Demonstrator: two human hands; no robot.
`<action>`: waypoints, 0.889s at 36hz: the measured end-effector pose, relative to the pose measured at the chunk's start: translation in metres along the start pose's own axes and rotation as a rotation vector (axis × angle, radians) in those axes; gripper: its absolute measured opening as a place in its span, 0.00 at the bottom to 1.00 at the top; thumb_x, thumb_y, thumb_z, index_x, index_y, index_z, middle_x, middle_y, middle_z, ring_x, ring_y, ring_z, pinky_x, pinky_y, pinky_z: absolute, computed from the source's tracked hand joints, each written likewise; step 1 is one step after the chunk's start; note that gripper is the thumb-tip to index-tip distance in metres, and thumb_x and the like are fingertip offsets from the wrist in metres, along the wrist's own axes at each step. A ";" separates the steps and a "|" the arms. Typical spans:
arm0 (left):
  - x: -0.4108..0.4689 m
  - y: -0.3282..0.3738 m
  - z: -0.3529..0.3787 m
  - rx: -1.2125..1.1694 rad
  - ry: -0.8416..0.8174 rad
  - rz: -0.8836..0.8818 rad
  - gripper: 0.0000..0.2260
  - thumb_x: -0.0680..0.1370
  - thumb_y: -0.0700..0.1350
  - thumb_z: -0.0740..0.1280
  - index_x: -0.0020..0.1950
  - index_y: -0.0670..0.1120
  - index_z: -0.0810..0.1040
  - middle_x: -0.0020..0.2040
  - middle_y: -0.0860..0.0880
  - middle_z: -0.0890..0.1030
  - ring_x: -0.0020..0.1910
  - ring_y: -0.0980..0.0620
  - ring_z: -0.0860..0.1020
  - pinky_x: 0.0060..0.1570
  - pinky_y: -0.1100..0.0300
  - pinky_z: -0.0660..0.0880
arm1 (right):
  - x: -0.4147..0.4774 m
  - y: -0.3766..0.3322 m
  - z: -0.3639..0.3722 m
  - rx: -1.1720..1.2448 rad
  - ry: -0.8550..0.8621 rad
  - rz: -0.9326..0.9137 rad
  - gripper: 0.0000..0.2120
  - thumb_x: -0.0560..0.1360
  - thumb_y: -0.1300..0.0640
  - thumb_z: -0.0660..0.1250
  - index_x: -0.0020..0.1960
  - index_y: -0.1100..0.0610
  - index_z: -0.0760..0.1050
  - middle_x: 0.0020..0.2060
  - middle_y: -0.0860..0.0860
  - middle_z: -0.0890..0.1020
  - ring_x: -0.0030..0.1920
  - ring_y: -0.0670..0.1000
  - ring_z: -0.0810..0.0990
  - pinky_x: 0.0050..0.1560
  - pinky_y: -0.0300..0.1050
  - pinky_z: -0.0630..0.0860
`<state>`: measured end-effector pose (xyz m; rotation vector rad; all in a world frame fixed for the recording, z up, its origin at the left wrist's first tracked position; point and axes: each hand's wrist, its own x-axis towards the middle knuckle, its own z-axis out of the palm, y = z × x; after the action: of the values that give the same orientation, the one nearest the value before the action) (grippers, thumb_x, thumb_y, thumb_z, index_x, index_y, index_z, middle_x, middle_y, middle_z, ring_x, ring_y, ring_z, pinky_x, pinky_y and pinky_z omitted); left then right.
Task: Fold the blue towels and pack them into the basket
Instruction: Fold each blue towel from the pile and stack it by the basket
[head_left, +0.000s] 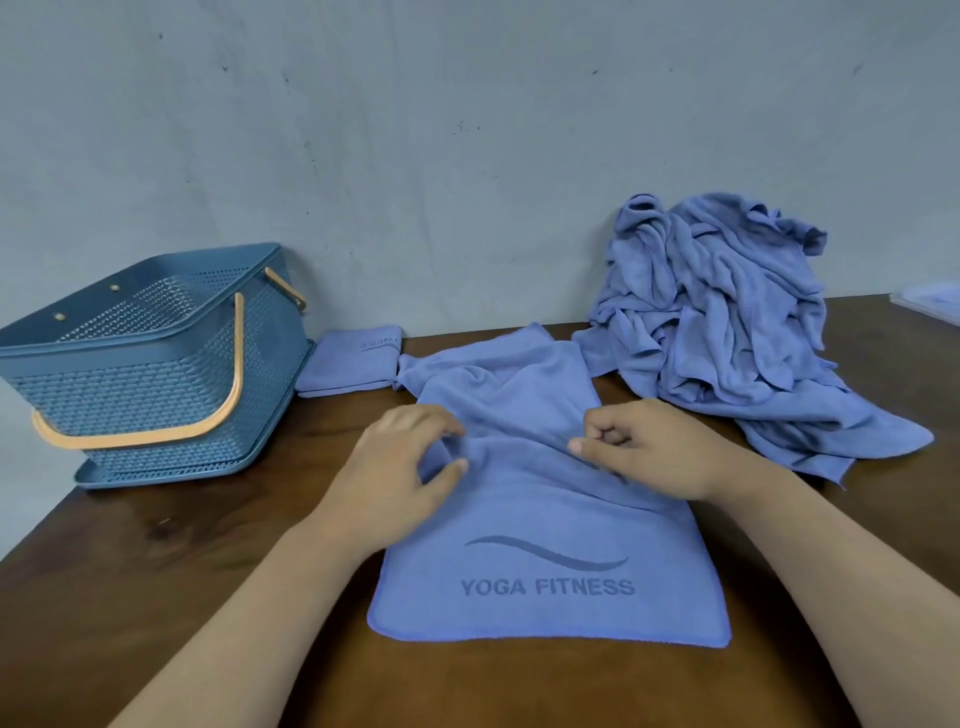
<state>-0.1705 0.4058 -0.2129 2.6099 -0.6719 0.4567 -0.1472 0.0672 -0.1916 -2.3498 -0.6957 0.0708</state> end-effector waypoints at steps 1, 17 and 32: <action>0.001 0.004 0.002 0.018 -0.037 0.023 0.09 0.81 0.59 0.66 0.60 0.58 0.77 0.59 0.62 0.77 0.61 0.58 0.75 0.66 0.54 0.69 | 0.001 0.002 0.002 0.019 0.022 -0.002 0.18 0.82 0.39 0.68 0.43 0.53 0.76 0.31 0.49 0.82 0.31 0.49 0.77 0.39 0.54 0.76; -0.002 -0.001 0.004 -0.275 -0.013 -0.146 0.05 0.84 0.56 0.67 0.52 0.58 0.80 0.39 0.53 0.79 0.39 0.56 0.77 0.44 0.48 0.77 | 0.010 0.009 0.010 -0.137 0.073 -0.077 0.05 0.82 0.43 0.68 0.57 0.39 0.81 0.45 0.41 0.84 0.47 0.46 0.82 0.52 0.48 0.79; 0.003 0.003 -0.005 -0.279 -0.039 -0.208 0.14 0.85 0.57 0.64 0.44 0.50 0.74 0.32 0.49 0.75 0.31 0.50 0.71 0.37 0.45 0.74 | 0.012 0.004 0.010 0.028 0.067 -0.025 0.05 0.82 0.47 0.71 0.57 0.42 0.82 0.51 0.39 0.84 0.56 0.42 0.81 0.59 0.37 0.75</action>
<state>-0.1705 0.4047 -0.2070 2.3945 -0.4341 0.2308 -0.1372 0.0767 -0.1999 -2.3052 -0.6865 -0.0088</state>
